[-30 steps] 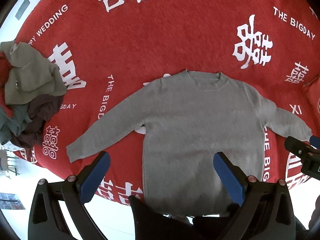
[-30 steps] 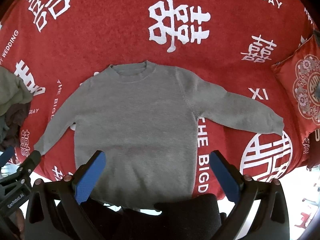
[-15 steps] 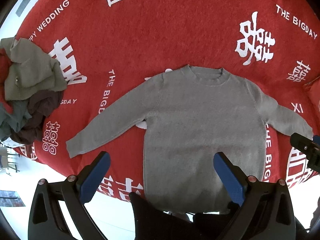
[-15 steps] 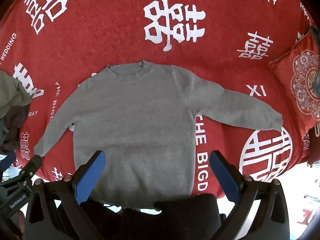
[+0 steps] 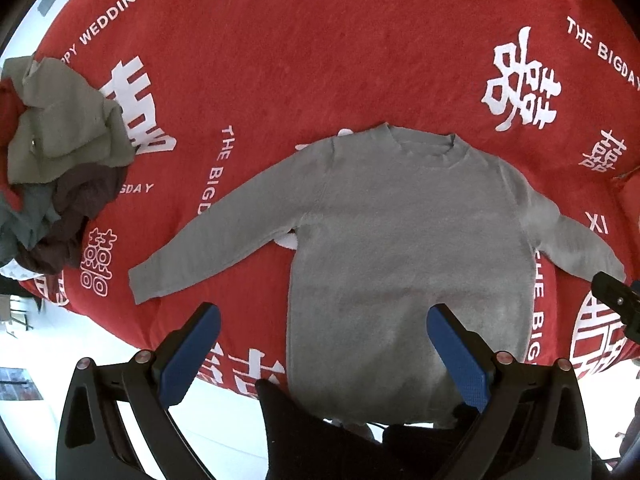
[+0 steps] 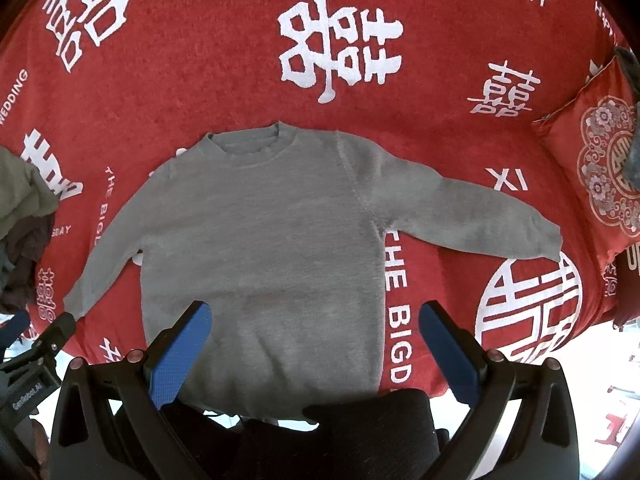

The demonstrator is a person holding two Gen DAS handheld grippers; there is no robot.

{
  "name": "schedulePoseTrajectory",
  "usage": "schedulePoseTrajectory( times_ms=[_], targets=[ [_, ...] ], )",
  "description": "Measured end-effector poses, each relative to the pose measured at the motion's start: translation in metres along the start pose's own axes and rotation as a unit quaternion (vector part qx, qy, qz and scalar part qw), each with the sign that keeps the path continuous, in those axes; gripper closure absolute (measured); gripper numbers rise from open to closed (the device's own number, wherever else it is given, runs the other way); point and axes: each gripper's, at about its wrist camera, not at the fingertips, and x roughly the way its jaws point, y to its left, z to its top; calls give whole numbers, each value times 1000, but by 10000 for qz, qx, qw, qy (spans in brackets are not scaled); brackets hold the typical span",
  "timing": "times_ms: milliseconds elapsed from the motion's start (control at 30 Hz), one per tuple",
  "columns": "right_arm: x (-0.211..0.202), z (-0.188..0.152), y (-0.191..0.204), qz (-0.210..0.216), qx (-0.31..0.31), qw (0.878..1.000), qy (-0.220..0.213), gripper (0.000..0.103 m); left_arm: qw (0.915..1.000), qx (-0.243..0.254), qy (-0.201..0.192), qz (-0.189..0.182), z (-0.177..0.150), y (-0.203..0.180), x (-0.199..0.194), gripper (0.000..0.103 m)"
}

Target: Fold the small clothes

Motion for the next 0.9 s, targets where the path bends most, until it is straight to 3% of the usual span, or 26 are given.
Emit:
schedulePoseTrajectory(
  times_ms=[600,900],
  targets=[
    [5,2,-5,-33,35,10000,-47,0,9995,-239,203,-43,5,18,18,0],
    [34,5,0,-78,-69,9999,81,0,9980,-335,529,-92,9,20,63,0]
  ],
)
